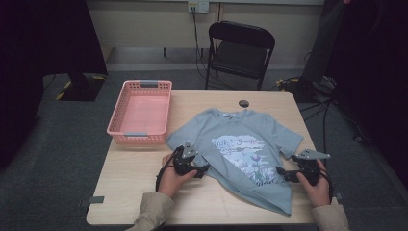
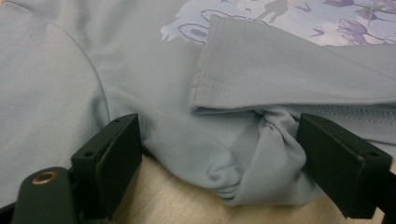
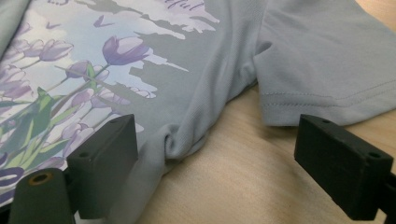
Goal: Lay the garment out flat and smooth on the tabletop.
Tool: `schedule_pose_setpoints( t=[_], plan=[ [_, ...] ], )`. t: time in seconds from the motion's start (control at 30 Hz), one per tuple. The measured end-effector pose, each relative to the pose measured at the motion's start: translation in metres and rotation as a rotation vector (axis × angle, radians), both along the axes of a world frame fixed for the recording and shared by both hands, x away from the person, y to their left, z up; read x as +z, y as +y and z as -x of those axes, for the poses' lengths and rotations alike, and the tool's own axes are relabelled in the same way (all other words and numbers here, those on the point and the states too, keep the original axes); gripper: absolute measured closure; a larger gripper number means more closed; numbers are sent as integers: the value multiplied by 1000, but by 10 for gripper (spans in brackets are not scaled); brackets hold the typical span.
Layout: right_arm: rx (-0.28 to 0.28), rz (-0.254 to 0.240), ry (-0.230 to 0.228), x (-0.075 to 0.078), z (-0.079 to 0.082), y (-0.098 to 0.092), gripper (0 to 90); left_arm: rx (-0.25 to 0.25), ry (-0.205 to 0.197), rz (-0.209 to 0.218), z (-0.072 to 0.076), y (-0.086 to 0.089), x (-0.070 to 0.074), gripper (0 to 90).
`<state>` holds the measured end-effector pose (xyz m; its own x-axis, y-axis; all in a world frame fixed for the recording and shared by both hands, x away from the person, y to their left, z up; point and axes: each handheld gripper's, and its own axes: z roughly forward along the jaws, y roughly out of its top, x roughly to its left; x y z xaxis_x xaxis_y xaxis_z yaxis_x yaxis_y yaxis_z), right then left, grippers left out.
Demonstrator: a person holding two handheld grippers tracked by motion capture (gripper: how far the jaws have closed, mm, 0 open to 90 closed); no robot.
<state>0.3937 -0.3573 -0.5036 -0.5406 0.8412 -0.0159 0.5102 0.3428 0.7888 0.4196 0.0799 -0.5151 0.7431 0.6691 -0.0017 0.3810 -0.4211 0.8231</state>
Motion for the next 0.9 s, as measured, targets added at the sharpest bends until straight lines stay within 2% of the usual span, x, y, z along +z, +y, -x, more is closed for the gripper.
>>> schedule_pose_setpoints(
  t=[0.1,0.17,0.43,0.73,0.83,0.9],
  plan=[
    [7,48,13,-1,0,3,122,0,-2,-3,0,0,0,146],
    [9,55,9,-1,0,4,119,3,0,0,0,0,0,146],
    [-3,20,63,-2,-4,1,110,10,0,-2,2,0,0,147],
    [-6,19,64,-2,-4,1,110,2,5,10,3,4,0,159],
    [-6,18,64,-2,-4,1,110,3,-7,-5,5,4,2,161],
    [-6,18,64,-2,-4,1,110,6,-12,1,7,4,6,161]
  ],
)
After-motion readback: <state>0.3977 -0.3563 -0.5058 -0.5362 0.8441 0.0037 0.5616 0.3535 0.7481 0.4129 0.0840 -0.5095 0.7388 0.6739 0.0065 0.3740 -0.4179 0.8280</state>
